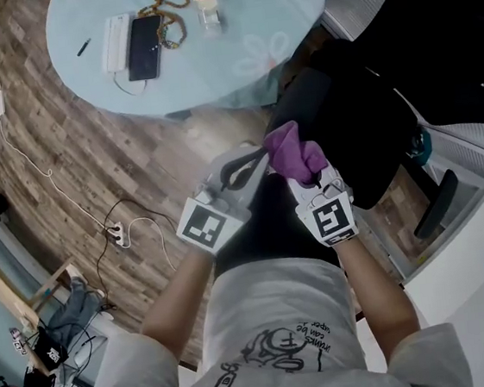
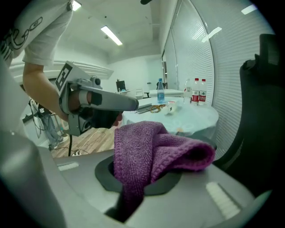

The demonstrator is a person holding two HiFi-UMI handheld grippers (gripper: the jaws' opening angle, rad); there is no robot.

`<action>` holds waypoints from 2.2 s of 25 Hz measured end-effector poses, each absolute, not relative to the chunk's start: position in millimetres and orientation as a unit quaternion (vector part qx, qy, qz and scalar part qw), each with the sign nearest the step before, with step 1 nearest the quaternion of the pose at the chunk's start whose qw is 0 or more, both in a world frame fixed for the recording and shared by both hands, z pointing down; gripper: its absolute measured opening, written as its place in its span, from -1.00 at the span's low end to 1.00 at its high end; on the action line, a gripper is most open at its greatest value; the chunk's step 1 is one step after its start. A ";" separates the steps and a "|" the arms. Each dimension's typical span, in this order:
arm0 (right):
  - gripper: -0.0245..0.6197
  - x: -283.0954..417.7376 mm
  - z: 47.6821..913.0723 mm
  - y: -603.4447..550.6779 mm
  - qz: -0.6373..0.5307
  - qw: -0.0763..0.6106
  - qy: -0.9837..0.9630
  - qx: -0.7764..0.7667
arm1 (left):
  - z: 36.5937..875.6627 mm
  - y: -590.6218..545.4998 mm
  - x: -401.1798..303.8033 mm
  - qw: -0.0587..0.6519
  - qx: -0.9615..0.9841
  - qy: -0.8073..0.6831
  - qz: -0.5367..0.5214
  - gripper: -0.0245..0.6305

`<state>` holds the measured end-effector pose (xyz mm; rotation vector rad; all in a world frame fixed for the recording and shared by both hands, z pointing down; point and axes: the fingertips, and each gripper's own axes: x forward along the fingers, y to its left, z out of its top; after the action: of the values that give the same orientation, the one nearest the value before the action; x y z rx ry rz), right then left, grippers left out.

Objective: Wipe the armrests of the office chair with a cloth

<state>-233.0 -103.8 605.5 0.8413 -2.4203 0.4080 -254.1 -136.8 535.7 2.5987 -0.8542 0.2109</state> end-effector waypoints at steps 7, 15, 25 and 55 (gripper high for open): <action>-0.80 -235.4 634.1 -92.1 0.148 0.288 -0.901 0.289 | 544.7 -131.9 -253.7 0.204 0.928 -0.301 0.076 -0.92; -0.80 -217.7 637.2 -114.8 0.127 0.316 -0.893 0.293 | 546.2 -129.5 -258.0 0.205 0.929 -0.297 0.085 -0.92; -0.80 -162.8 644.3 -190.7 0.121 0.336 -0.880 0.314 | 543.1 -129.0 -261.1 0.206 0.927 -0.302 0.086 -0.92; -0.80 -224.7 634.4 -117.6 0.108 0.326 -0.908 0.240 | 535.2 -127.9 -274.1 0.200 0.924 -0.316 0.084 -0.92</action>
<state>-224.7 -117.6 634.4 0.6282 -2.3800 0.2837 -274.1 -127.9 535.2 2.5826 -0.8837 0.2350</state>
